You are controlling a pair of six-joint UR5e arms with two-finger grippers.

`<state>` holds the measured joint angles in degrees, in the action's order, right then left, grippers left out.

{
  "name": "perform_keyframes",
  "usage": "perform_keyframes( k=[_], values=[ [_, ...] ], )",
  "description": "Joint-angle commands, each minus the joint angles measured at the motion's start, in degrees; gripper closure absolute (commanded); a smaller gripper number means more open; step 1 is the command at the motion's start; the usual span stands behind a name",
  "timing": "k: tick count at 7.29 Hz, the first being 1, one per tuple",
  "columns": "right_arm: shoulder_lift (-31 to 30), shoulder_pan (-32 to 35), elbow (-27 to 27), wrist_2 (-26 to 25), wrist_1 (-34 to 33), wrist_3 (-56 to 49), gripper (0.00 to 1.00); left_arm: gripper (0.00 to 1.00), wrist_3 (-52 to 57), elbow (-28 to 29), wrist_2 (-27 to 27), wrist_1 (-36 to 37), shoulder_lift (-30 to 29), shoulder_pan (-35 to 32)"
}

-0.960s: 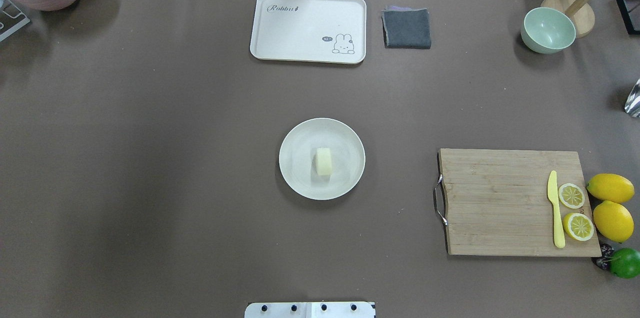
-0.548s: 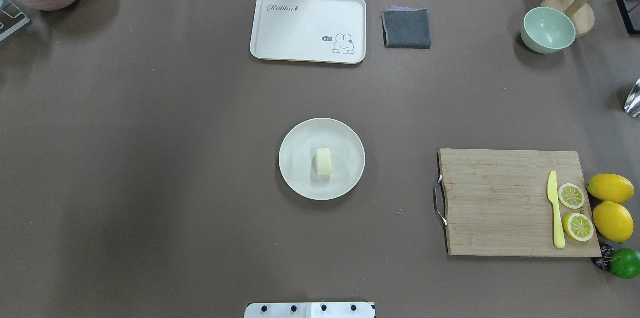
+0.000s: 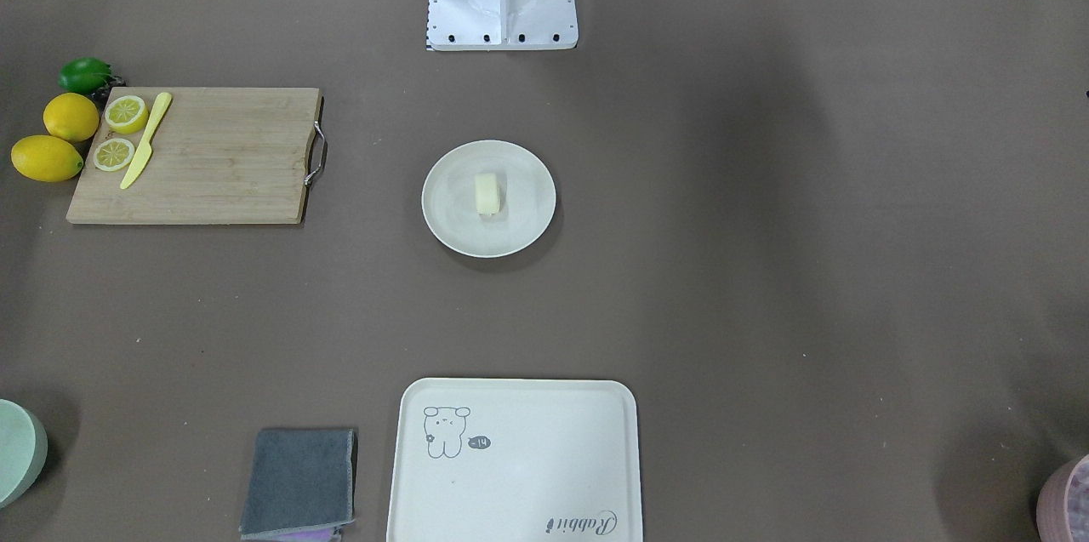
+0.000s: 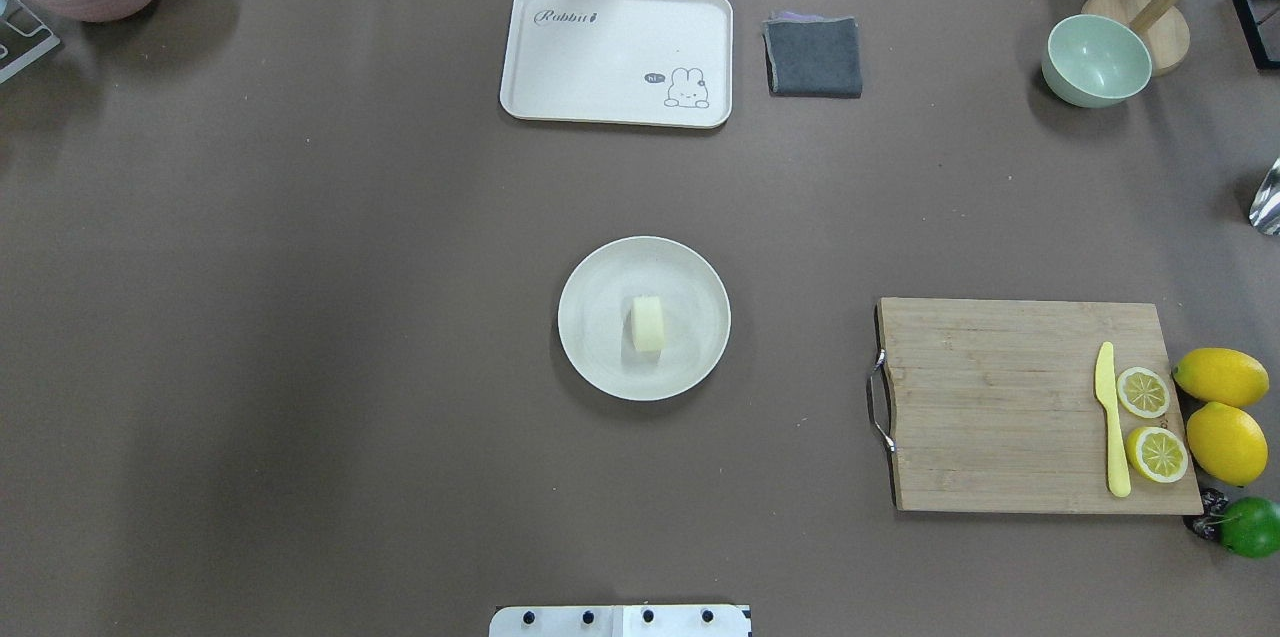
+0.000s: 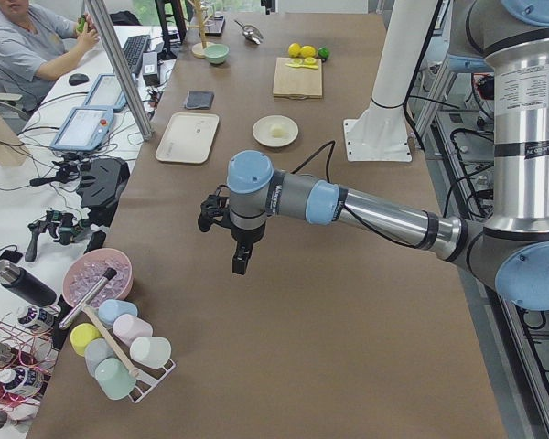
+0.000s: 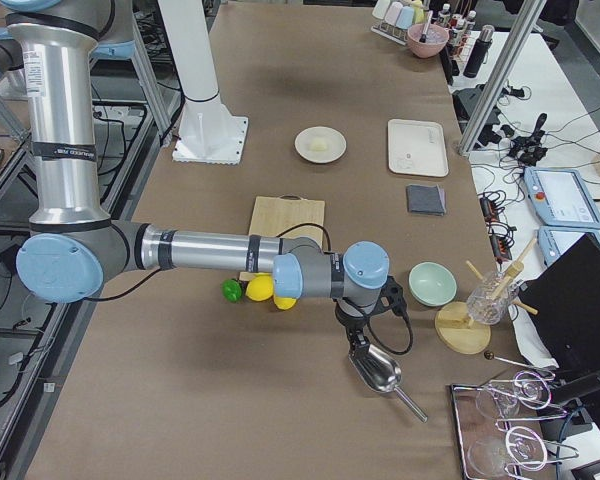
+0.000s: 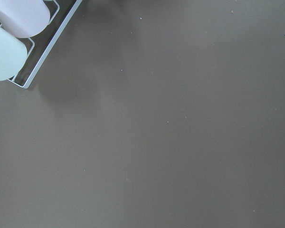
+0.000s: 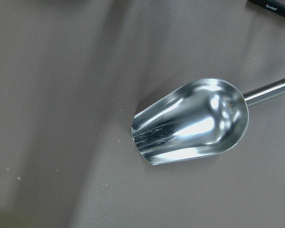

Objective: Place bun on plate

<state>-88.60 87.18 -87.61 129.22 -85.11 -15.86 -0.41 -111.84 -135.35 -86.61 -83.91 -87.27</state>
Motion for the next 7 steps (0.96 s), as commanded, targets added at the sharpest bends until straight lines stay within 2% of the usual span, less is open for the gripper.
perform_keyframes(
  k=[1,7],
  values=[
    [-1.0,0.1,-0.9,-0.7,0.0,-0.2,0.0,0.02,0.2,-0.1,0.0,-0.1,0.4,-0.2],
    [-2.3,0.0,-1.5,-0.8,0.1,-0.4,0.0,0.02,0.0,0.1,0.1,-0.7,0.3,0.0]
  ],
)
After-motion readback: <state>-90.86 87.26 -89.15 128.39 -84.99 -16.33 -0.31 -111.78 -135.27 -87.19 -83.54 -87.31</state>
